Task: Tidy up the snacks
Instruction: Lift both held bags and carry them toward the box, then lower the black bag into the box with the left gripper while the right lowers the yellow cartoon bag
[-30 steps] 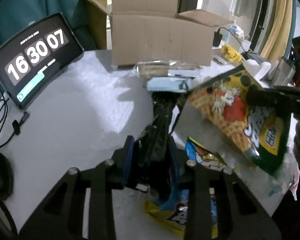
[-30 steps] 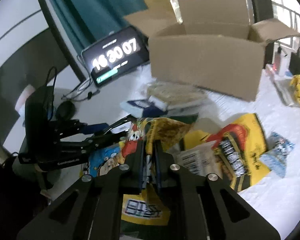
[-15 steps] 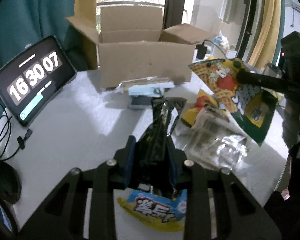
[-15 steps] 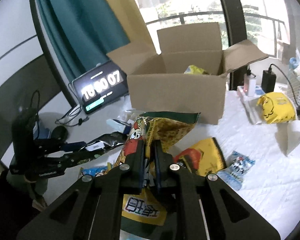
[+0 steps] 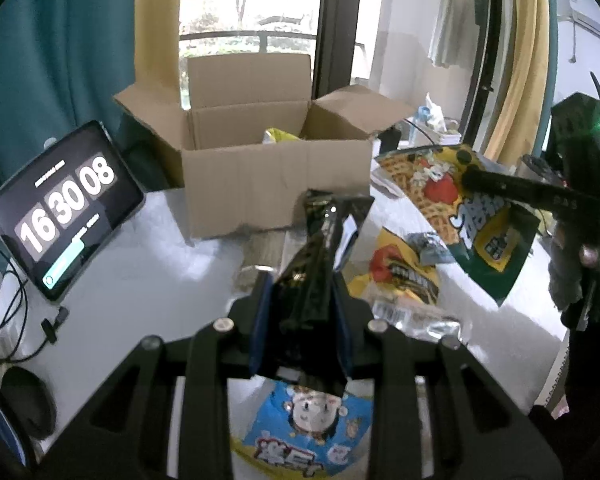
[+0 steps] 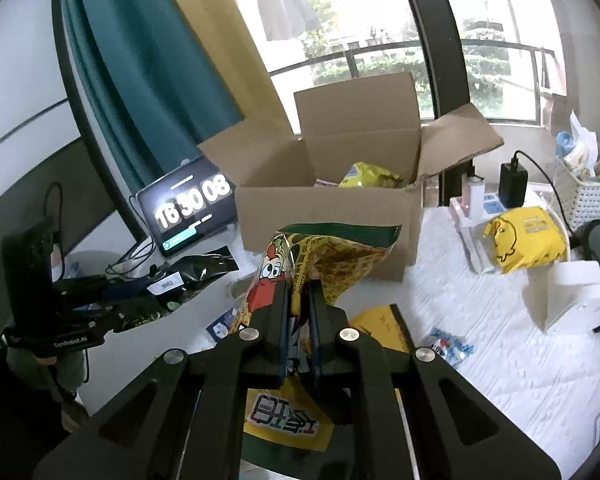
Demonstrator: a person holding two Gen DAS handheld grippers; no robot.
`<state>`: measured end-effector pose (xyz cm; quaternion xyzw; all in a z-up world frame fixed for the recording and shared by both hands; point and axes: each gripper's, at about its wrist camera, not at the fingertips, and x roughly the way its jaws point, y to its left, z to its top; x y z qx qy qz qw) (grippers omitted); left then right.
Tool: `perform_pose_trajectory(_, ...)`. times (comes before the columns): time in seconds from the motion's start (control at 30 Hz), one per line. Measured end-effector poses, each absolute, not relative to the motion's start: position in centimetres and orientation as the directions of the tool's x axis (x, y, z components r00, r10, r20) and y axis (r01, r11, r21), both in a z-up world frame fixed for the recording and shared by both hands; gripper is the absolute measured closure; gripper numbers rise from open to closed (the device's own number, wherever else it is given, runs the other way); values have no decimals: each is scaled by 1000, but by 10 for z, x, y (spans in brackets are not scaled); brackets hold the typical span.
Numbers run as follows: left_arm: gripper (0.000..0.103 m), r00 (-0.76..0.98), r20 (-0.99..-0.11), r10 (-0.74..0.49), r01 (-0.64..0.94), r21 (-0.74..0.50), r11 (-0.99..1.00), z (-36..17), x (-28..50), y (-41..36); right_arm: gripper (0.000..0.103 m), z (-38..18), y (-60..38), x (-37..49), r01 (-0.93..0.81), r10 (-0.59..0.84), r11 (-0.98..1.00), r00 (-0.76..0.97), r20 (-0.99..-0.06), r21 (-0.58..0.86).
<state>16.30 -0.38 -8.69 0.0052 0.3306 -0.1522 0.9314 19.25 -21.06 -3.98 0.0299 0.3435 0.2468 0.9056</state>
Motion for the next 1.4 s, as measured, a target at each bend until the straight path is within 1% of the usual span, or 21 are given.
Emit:
perform_pose_trajectory(0.3,73,776,-583,-241,245,-73,967,-72,190,3,93,-28,-220,212,-420,459,882,667,-587,213)
perform_pose_trajectory(0.57,73,797,-560,-225,217,-81,973,-65,224,9,93,-24,-222,240,-413,447,889,683,-577,200)
perform_pose_trajectory(0.97,73,845,-506,-172,160,-68,985,-51,281,19,93,-19,-219,302,-390,410,906,722,-557,162)
perform_pose_trajectory(1.2,73,863,-484,-145,124,-74,989,-47,322,28,93,-16,-216,345,-379,408,909,734,-543,171)
perform_pose_trajectory(1.4,73,864,-489,-123,101,-71,992,-51,357,33,93,-19,-206,385,-381,407,909,735,-542,166)
